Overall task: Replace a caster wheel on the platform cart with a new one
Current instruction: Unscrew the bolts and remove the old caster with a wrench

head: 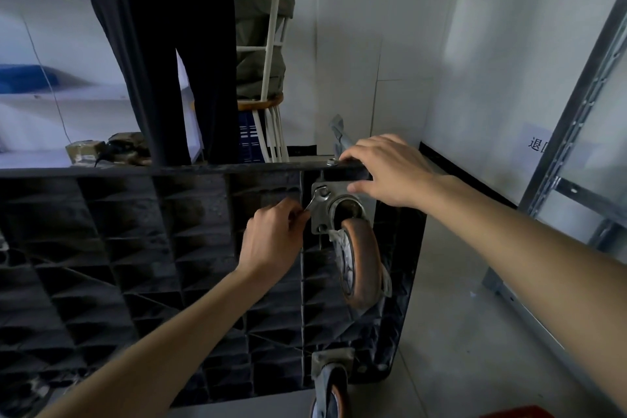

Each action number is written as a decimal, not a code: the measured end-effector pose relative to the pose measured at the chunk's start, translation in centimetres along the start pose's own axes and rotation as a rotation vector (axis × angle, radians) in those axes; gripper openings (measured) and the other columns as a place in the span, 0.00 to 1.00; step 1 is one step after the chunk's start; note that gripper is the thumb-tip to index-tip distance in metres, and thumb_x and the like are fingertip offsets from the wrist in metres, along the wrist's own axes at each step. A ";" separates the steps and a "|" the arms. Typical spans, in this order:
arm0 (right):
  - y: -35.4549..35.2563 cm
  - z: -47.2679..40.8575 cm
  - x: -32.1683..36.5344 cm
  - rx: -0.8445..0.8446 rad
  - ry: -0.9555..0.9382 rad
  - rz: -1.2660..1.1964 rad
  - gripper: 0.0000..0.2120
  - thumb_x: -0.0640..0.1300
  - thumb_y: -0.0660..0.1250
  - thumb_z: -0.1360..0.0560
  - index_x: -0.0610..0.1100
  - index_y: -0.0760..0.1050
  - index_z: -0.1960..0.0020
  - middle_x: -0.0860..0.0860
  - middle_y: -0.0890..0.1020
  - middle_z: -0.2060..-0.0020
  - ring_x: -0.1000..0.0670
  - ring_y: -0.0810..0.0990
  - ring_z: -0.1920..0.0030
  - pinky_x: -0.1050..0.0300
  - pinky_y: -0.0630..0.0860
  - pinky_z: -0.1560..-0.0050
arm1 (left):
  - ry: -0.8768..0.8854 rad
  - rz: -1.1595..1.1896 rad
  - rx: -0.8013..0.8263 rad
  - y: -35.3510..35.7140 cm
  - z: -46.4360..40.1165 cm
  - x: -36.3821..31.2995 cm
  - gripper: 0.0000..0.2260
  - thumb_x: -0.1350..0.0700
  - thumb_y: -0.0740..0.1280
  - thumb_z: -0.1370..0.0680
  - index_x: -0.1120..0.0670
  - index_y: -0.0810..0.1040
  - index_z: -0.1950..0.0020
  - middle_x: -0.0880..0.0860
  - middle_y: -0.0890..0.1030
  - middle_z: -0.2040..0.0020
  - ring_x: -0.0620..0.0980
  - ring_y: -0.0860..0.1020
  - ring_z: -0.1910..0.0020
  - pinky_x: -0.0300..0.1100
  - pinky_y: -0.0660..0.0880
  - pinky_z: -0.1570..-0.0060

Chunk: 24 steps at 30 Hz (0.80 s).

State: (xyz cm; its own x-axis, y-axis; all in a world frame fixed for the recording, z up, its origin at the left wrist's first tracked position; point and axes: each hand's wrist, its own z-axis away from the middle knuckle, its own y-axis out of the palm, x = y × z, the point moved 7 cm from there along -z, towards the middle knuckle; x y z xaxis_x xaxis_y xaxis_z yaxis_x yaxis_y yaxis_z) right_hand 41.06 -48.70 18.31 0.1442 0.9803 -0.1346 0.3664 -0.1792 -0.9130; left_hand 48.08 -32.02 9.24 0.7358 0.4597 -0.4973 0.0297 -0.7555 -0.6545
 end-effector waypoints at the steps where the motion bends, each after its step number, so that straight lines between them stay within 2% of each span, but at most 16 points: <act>1: 0.1 0.0 0.0 -0.002 0.000 -0.004 0.26 0.58 0.73 0.26 0.52 0.72 0.30 0.55 0.78 0.39 0.50 0.74 0.36 0.56 0.62 0.32 | -0.008 0.031 -0.015 0.2 0.2 0.1 0.08 0.50 0.67 0.19 0.53 0.80 0.54 0.47 0.82 0.64 0.51 0.80 0.64 0.49 0.77 0.64; 6: 0.3 0.1 -0.2 -0.011 0.004 -0.023 0.26 0.58 0.73 0.26 0.52 0.73 0.31 0.55 0.78 0.40 0.50 0.74 0.36 0.55 0.62 0.33 | -0.070 0.149 -0.065 1.6 1.3 0.7 0.07 0.51 0.68 0.19 0.52 0.78 0.54 0.47 0.82 0.65 0.48 0.81 0.65 0.51 0.78 0.63; 13: 0.6 0.0 -0.3 -0.015 0.003 -0.030 0.26 0.57 0.74 0.26 0.52 0.73 0.31 0.54 0.78 0.40 0.50 0.75 0.37 0.54 0.62 0.33 | -0.178 0.365 -0.091 2.7 1.9 1.9 0.09 0.46 0.68 0.20 0.49 0.79 0.56 0.46 0.83 0.66 0.44 0.83 0.64 0.55 0.80 0.62; 20: 0.7 0.0 -0.4 -0.018 0.005 -0.040 0.25 0.56 0.74 0.26 0.52 0.73 0.32 0.54 0.78 0.40 0.49 0.75 0.38 0.54 0.63 0.34 | -0.169 0.397 -0.132 2.3 2.0 1.8 0.07 0.50 0.70 0.21 0.51 0.82 0.56 0.46 0.83 0.67 0.40 0.82 0.66 0.52 0.81 0.61; 24: 0.6 0.1 -0.4 -0.021 0.013 -0.043 0.26 0.57 0.74 0.26 0.52 0.73 0.31 0.55 0.78 0.40 0.49 0.75 0.37 0.54 0.63 0.33 | -0.125 0.295 -0.130 1.3 1.2 1.9 0.08 0.49 0.70 0.21 0.51 0.84 0.56 0.45 0.82 0.69 0.40 0.80 0.68 0.47 0.80 0.62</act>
State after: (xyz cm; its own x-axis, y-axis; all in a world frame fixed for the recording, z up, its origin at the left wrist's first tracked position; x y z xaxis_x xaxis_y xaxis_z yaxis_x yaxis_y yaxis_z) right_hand 41.19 -49.20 17.76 0.1401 0.9860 -0.0899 0.3920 -0.1386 -0.9095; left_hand 48.67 -31.61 6.72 0.6374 0.2603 -0.7253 -0.0802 -0.9137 -0.3984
